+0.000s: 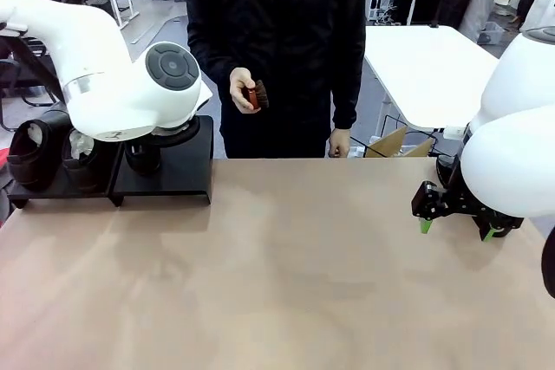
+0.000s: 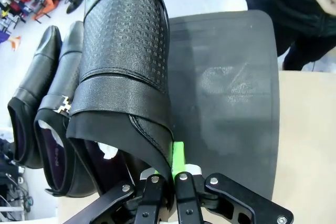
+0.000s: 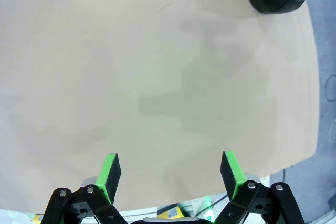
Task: Organize the shoes by placing them on the stand.
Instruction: Place the Shoe from the middle of the table onto the Shoes Stand.
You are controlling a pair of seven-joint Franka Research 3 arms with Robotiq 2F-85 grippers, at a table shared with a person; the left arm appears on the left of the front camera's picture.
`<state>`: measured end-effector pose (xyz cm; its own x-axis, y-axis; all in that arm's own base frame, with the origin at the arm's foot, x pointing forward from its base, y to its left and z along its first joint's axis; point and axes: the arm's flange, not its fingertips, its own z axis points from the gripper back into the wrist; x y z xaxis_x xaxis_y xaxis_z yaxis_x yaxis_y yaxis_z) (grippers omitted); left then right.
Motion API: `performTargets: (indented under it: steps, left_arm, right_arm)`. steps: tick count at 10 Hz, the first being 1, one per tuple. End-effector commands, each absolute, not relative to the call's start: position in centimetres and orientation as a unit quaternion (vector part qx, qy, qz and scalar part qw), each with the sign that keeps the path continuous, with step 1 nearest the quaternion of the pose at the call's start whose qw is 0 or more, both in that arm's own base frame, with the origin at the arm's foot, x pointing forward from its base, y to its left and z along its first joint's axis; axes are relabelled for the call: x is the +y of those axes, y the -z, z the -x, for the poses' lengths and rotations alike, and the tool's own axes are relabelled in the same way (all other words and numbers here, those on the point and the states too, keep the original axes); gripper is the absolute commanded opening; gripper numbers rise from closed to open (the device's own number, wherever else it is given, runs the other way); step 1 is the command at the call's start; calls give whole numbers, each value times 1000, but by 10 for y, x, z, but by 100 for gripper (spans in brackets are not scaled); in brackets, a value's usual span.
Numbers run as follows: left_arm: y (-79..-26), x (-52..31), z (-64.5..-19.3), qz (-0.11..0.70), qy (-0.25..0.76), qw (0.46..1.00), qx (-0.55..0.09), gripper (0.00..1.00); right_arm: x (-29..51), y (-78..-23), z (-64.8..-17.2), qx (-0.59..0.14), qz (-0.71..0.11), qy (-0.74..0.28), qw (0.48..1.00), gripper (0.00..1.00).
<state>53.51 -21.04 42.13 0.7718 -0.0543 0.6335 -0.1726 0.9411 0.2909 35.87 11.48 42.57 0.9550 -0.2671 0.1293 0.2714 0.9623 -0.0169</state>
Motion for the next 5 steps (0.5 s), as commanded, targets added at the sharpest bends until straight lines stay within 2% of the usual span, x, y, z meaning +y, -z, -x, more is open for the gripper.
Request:
performTargets:
  steps: [1,5]
  left_arm:
    - [-428,-194,-528,-166,-16,934,-315,0]
    - [-423,-185,-525,-171,-16,935,-309,0]
  right_arm:
    - [116,-428,-362,-64,15,129,989,100]
    - [116,-428,-362,-64,15,129,989,100]
